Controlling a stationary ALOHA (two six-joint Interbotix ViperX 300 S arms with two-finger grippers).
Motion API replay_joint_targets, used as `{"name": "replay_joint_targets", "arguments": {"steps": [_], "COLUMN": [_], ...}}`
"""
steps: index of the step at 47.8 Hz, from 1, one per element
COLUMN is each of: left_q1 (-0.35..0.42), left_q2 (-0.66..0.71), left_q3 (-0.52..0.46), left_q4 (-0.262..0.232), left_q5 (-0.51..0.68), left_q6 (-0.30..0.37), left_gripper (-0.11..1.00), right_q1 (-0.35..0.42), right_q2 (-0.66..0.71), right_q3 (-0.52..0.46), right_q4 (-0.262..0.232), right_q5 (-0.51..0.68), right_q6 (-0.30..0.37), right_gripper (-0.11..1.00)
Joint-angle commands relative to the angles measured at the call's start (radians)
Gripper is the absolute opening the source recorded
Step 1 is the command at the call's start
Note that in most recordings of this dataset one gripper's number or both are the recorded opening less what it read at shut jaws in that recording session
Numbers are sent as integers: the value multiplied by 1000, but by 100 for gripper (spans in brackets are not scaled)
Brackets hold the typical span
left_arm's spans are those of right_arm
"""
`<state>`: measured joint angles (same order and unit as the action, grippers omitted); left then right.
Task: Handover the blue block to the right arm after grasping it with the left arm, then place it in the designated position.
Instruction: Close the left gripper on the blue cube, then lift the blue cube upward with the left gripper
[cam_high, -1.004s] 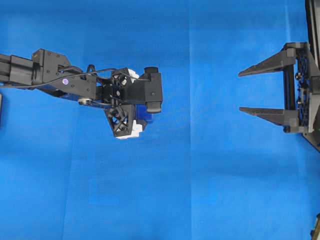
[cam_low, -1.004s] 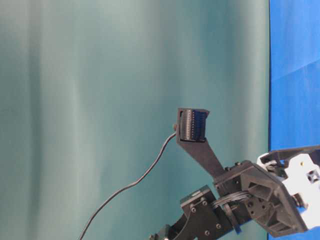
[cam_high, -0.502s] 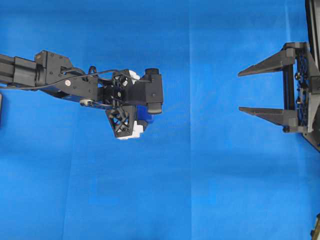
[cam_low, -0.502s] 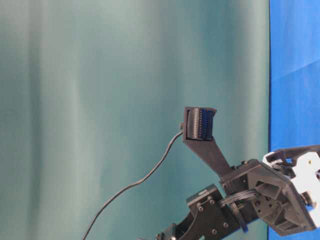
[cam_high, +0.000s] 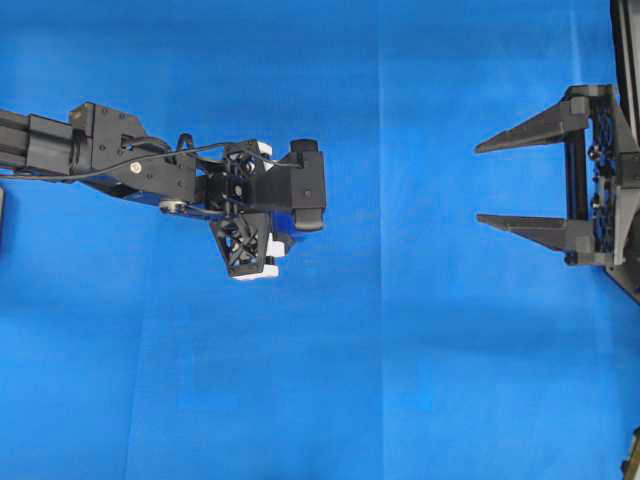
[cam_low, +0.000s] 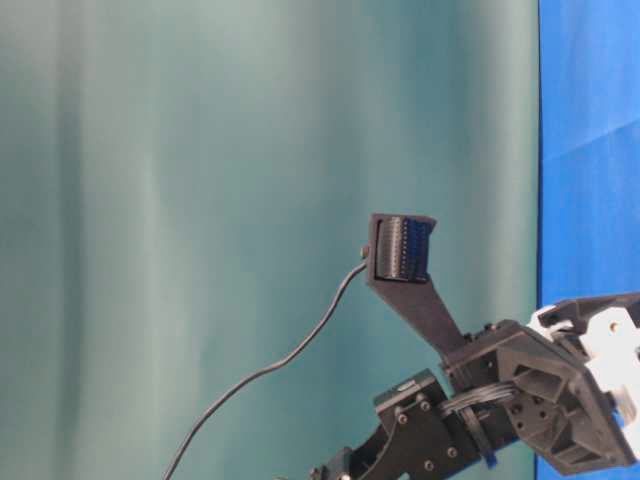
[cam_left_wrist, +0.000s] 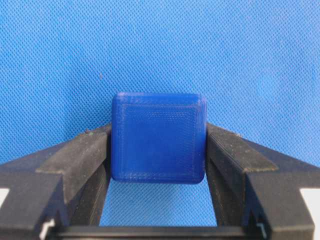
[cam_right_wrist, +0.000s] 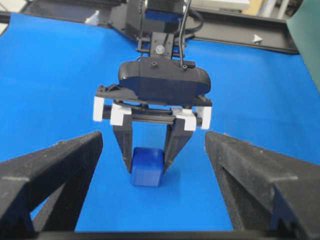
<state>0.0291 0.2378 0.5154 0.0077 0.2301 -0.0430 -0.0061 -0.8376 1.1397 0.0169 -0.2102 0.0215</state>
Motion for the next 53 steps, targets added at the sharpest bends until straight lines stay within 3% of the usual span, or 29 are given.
{"name": "replay_joint_targets", "arguments": {"steps": [1,15,53], "left_q1": [-6,-12,-29], "left_q2": [-18,-44,-301], "left_q3": [-17,-18,-118], "left_q4": [2,2,2], "left_q5": [0,20,290], "left_q6": [-2,0,8], "left_gripper": [49,49,49], "right_q1": [-2,-2,-2], "right_q2": [2,2,0], "right_q3": [-20,-23,-28], "right_q4": [-2,0,0], "right_q5": [-6,-5,-5], "right_q6": [-2,-2,3], "right_gripper": [96,96,96]}}
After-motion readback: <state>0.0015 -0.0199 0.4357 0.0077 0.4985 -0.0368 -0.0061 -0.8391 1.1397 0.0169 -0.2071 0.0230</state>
